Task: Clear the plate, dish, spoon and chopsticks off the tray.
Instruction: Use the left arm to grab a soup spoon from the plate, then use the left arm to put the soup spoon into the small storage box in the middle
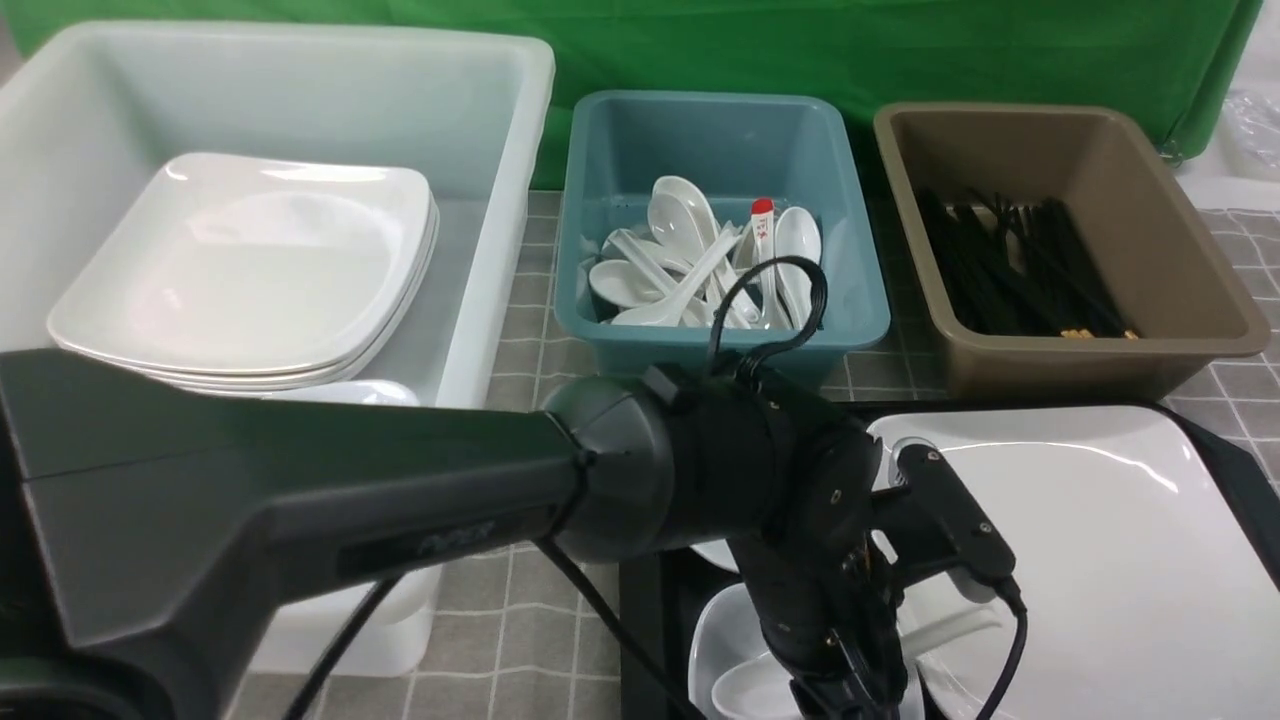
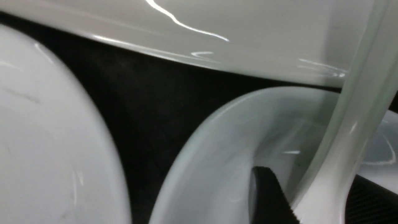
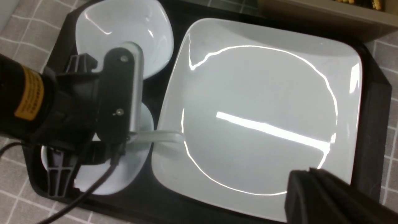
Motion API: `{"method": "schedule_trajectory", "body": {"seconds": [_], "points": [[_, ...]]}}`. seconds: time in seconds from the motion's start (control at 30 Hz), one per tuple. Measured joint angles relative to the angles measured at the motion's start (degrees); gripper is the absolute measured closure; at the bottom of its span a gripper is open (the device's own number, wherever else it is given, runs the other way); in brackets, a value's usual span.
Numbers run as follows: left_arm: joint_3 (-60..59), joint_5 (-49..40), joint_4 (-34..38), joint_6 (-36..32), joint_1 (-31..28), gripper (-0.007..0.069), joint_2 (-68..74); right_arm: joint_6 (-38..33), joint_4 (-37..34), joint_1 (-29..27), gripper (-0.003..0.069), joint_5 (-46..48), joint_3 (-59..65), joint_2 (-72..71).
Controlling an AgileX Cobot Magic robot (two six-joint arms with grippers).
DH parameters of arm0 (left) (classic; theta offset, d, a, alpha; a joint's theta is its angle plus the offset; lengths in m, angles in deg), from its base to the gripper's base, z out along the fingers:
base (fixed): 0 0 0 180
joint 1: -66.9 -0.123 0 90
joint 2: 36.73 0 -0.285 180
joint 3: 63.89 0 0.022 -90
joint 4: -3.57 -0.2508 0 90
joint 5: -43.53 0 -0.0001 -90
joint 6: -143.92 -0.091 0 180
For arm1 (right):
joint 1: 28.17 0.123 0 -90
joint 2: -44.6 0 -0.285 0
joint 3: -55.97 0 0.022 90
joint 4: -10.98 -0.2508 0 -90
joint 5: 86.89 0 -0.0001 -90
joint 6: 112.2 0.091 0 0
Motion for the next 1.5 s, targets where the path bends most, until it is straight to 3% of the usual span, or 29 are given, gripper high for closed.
{"method": "schedule_trajectory", "body": {"seconds": [0.3,0.6,0.87,1.0,1.1,1.23,1.37,1.5], "points": [[10.7,-2.2,-1.6,8.8,-8.3,0.0361,-7.1,-0.1,-2.9,0.0,0.0624,-0.8,0.0,0.0],[29.4,10.1,0.8,11.1,-22.3,0.0361,-1.0,-10.1,-14.5,0.0,0.062,-12.5,0.0,0.1],[31.6,15.0,1.1,11.5,-25.3,0.0354,7.8,-12.2,-16.7,0.0,0.0605,-16.1,0.0,0.1],[31.6,15.1,-2.1,14.2,-25.3,0.027,8.7,-12.2,-16.8,0.0,0.0603,-15.9,0.0,0.1],[31.7,12.7,-4.9,18.4,-25.3,0.0123,7.5,-12.2,-16.8,0.0,0.0601,-15.9,0.0,0.1],[31.7,9.4,-5.7,19.4,-25.3,0.008,5.5,-12.2,-16.9,0.0,0.06,-15.9,0.0,0.1],[31.8,-3.3,-2.3,21.1,-25.0,0.0183,1.3,-12.2,-16.9,0.0,0.0599,-15.6,0.0,0.1],[30.7,-18.1,-1.6,18.1,-22.9,0.0473,-1.3,-12.3,-17.0,0.0,0.0599,-14.4,0.0,0.1]]}}
